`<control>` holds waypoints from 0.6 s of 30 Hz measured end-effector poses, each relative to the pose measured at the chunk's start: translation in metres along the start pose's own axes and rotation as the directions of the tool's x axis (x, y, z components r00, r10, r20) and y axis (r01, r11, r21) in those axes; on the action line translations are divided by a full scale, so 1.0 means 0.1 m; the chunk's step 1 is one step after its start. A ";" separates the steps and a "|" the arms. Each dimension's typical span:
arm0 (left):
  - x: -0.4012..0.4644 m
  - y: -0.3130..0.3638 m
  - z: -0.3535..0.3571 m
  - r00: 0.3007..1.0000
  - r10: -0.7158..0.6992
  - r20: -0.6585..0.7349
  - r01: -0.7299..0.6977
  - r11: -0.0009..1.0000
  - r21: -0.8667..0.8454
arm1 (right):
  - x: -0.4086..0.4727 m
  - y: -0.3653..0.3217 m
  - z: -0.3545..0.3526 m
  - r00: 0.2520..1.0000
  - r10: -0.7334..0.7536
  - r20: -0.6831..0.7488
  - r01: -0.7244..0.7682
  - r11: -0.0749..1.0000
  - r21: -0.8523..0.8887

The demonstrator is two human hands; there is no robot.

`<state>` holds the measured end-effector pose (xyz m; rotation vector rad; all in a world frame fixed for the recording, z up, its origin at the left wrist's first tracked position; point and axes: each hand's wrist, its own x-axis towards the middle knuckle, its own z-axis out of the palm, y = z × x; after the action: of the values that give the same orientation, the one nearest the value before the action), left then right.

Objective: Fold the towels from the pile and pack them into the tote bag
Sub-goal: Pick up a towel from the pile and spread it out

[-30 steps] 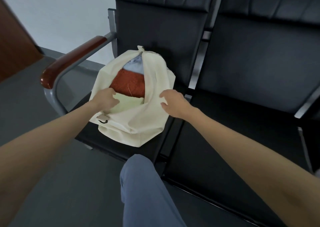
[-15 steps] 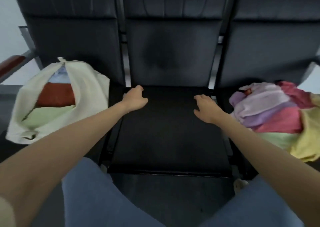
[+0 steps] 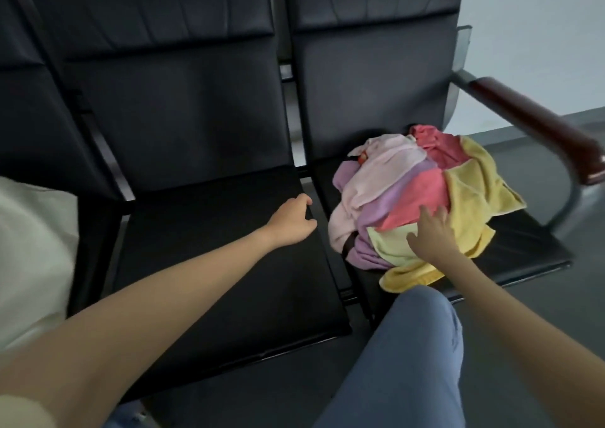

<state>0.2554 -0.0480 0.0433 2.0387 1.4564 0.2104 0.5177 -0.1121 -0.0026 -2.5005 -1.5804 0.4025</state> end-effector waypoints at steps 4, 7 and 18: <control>0.24 0.39 0.33 0.993 0.097 0.071 -0.098 0.995 0.014 | 0.09 0.32 0.02 0.948 0.319 -0.011 -0.304 0.914 0.269; 0.37 0.61 0.51 0.984 0.147 0.098 -0.148 0.989 -0.002 | 0.19 0.56 0.03 0.922 0.383 0.061 -0.377 0.849 0.370; 0.43 0.75 0.87 0.955 0.163 0.246 -0.099 0.962 -0.255 | 0.09 0.56 -0.24 0.890 0.440 0.122 -0.265 0.281 0.922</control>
<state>0.3722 -0.0583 0.0072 1.8843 1.0769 0.1533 0.5772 -0.1284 0.0039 -1.7813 -0.3672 0.8388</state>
